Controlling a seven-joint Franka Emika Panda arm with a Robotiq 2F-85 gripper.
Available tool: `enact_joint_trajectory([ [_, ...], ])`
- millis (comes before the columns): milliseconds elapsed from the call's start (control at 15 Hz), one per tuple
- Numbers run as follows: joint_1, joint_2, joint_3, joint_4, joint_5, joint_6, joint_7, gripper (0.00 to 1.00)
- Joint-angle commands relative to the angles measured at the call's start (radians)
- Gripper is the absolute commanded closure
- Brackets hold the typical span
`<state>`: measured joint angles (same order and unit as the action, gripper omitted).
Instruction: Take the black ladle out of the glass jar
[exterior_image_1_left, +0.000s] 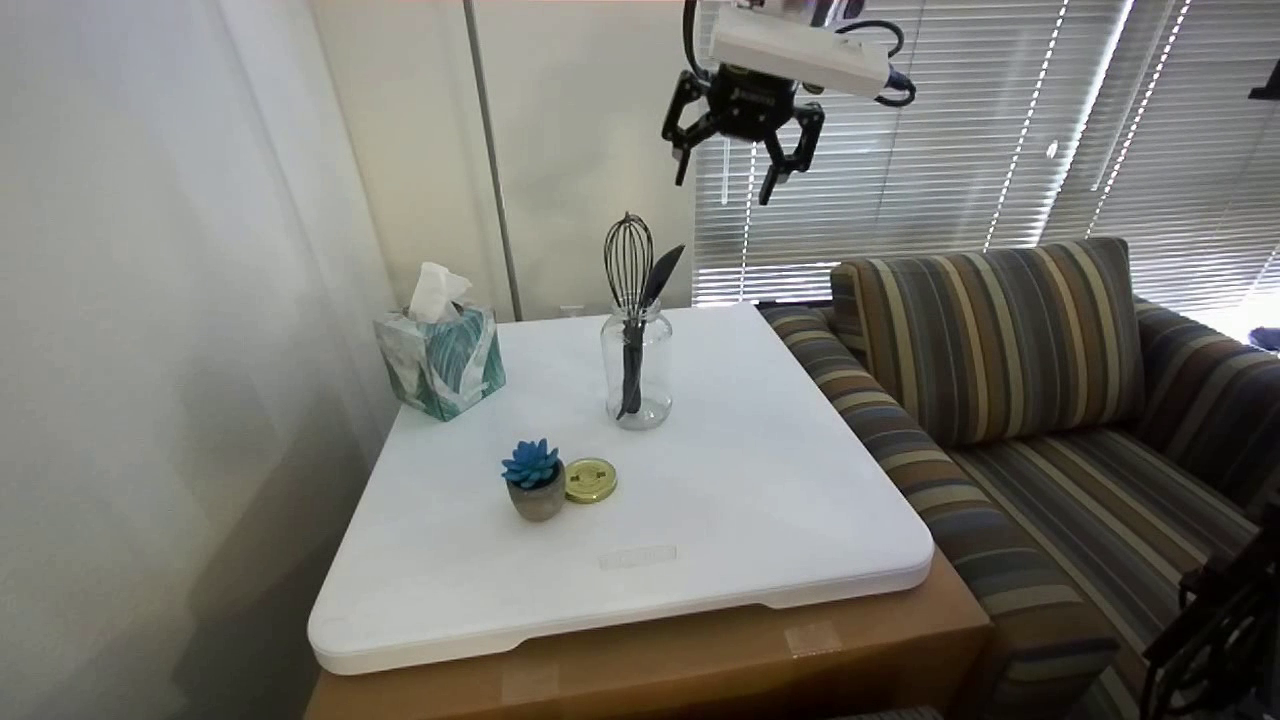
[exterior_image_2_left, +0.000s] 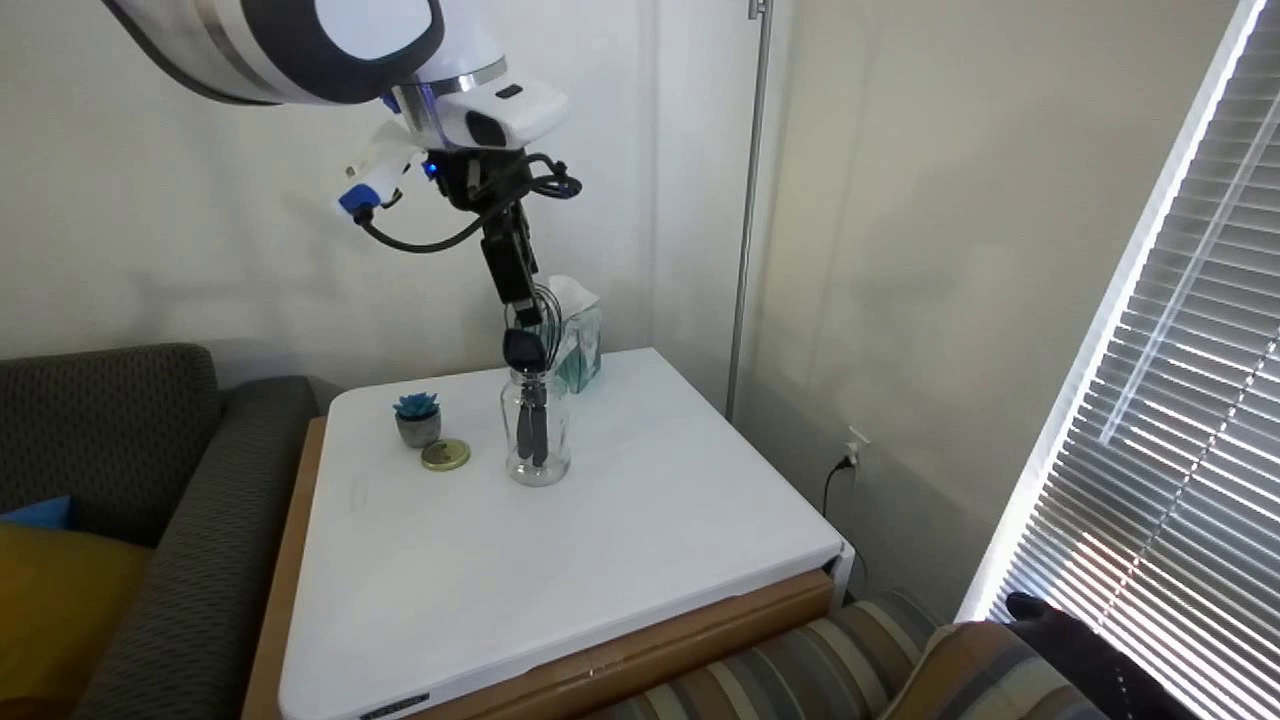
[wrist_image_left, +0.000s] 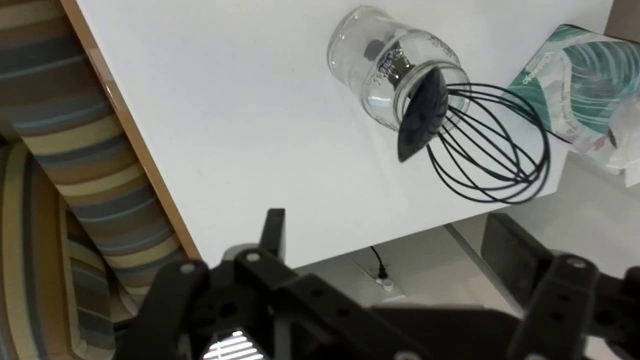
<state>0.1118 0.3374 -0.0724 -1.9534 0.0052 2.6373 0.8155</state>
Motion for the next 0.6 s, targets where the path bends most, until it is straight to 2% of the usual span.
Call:
enact_joint_trajectory([
  [0, 0.04, 0.037, -0.036, 0.004, -0.009, -0.054, 0.151, 0.0],
  [200, 0.045, 0.056, -0.031, 0.001, 0.005, -0.032, 0.228, 0.0],
  [533, 0.07, 0.08, -0.055, -0.011, -0.028, 0.105, 0.348, 0.0],
])
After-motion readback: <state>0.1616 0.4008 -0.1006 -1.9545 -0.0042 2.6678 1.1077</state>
